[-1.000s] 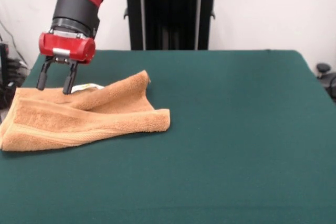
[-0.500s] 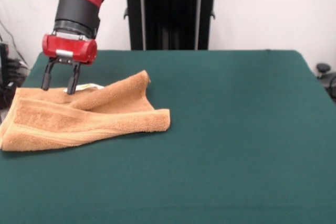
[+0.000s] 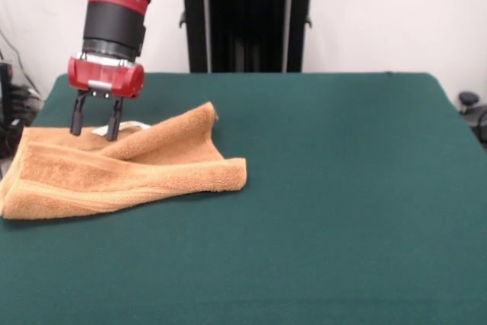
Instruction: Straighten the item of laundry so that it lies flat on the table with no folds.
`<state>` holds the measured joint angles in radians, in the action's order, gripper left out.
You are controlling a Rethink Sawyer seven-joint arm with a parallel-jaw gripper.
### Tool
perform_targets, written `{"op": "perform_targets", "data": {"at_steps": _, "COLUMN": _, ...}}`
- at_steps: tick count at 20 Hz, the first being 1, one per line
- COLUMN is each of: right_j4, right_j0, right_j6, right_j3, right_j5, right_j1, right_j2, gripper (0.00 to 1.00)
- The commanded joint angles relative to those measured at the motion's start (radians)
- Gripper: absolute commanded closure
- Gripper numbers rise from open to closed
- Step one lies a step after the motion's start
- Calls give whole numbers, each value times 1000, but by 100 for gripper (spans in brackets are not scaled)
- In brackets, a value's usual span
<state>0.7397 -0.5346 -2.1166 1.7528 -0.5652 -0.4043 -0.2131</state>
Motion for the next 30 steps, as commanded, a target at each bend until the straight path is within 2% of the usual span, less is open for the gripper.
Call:
{"op": "perform_targets", "data": {"at_steps": 1, "right_j4": 41, "right_j0": 0, "right_j6": -119, "right_j3": -80, "right_j5": 169, "right_j1": 3, "right_j2": 187, "gripper": 0}}
{"op": "perform_targets", "data": {"at_steps": 13, "right_j4": 69, "right_j0": -52, "right_j6": -105, "right_j3": -94, "right_j5": 224, "right_j1": -5, "right_j2": 267, "gripper": 0}}
{"op": "perform_targets", "data": {"at_steps": 15, "right_j4": 66, "right_j0": -72, "right_j6": -102, "right_j3": -81, "right_j5": 273, "right_j1": -9, "right_j2": 290, "gripper": 0}}
{"op": "perform_targets", "data": {"at_steps": 16, "right_j4": 62, "right_j0": -93, "right_j6": -94, "right_j3": -75, "right_j5": 327, "right_j1": -5, "right_j2": 314, "gripper": 0}}
{"op": "perform_targets", "data": {"at_steps": 20, "right_j4": -93, "right_j0": -155, "right_j6": 0, "right_j3": -19, "right_j5": 688, "right_j1": 13, "right_j2": 357, "gripper": 0}}
{"op": "perform_targets", "data": {"at_steps": 23, "right_j4": -248, "right_j0": -176, "right_j6": 44, "right_j3": 7, "right_j5": 1022, "right_j1": 31, "right_j2": 358, "gripper": 0}}
{"op": "perform_targets", "data": {"at_steps": 26, "right_j4": -319, "right_j0": -148, "right_j6": 83, "right_j3": -31, "right_j5": 1241, "right_j1": 51, "right_j2": 327, "gripper": 0}}
{"op": "perform_targets", "data": {"at_steps": 30, "right_j4": -352, "right_j0": -125, "right_j6": 114, "right_j3": -76, "right_j5": 1411, "right_j1": 77, "right_j2": 303, "gripper": 0}}
